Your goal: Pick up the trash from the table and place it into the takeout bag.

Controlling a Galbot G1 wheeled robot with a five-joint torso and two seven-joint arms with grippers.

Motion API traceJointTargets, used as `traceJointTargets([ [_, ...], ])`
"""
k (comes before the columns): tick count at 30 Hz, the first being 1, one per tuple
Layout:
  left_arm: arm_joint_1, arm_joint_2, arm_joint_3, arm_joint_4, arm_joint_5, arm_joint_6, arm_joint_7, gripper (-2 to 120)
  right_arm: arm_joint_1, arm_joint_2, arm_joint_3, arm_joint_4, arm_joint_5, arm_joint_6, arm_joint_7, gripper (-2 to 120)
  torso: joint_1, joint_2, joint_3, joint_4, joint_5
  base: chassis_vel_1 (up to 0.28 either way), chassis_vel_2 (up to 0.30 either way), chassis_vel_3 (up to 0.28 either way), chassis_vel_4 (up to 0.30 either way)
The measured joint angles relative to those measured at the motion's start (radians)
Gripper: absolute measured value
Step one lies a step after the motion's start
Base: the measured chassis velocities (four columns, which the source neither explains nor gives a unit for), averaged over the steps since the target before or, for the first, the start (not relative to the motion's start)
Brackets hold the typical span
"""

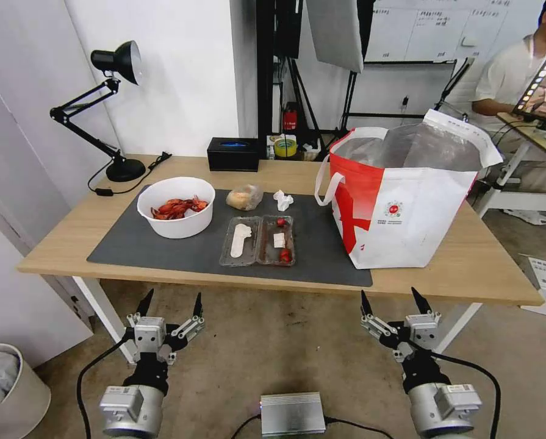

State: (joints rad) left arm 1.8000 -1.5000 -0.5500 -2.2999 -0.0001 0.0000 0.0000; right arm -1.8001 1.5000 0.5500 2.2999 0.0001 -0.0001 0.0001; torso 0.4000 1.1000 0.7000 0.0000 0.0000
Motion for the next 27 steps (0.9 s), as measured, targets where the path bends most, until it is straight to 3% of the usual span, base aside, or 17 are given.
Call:
traceJointTargets([
  [22,0.0,0.0,0.0,0.0,0.0,0.0,0.0,100,0.0,0.0,0.0,0.0,0.0,0.0,0.0,100,0.0,0.0,0.0,0.0,0.0,0.0,0.0,0.0,0.0],
  [25,-0.004,0.002,0.001,0.001,-0.01,0.011,-0.005,100,0.003,-0.006,-0.001,0.0,0.004,-0.009,0.0,100,0.0,0.0,0.0,0.0,0.0,0.0,0.0,0.0,0.0],
  [27,-0.023,0.014,0.007,0.005,-0.049,0.055,-0.029,100,0.017,-0.028,-0.006,0.0,0.025,-0.052,0.004,100,0.0,0.0,0.0,0.0,0.0,0.0,0.0,0.0,0.0],
])
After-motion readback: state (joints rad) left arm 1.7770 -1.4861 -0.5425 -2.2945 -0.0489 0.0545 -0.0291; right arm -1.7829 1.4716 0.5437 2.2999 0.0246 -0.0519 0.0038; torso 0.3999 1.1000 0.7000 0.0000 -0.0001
